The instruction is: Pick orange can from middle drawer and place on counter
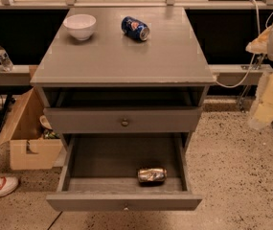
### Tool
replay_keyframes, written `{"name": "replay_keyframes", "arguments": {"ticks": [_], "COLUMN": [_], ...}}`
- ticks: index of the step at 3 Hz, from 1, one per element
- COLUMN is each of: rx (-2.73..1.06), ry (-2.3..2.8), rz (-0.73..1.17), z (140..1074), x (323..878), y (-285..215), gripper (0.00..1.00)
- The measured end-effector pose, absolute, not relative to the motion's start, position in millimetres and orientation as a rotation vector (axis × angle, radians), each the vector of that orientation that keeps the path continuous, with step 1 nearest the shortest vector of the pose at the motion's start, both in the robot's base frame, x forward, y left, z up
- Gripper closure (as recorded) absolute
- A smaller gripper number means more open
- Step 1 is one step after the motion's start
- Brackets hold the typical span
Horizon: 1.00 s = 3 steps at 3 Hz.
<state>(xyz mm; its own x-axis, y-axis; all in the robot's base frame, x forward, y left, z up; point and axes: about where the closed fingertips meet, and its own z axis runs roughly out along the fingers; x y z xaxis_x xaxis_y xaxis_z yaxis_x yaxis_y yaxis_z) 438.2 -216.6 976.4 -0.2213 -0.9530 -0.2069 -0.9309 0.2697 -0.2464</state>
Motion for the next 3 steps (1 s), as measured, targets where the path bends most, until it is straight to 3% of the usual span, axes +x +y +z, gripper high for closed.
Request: {"name": "replay_keyframes", "arguments": {"ticks": [2, 3], "rx": [-1.702, -1.687], "ry": [2.228, 2.191], "rz": [0.004, 0.180], "z": [951.8, 892.3], "x": [442.8, 450.4], "y": [-213.9, -195.3], "gripper": [0.00, 0.00]}}
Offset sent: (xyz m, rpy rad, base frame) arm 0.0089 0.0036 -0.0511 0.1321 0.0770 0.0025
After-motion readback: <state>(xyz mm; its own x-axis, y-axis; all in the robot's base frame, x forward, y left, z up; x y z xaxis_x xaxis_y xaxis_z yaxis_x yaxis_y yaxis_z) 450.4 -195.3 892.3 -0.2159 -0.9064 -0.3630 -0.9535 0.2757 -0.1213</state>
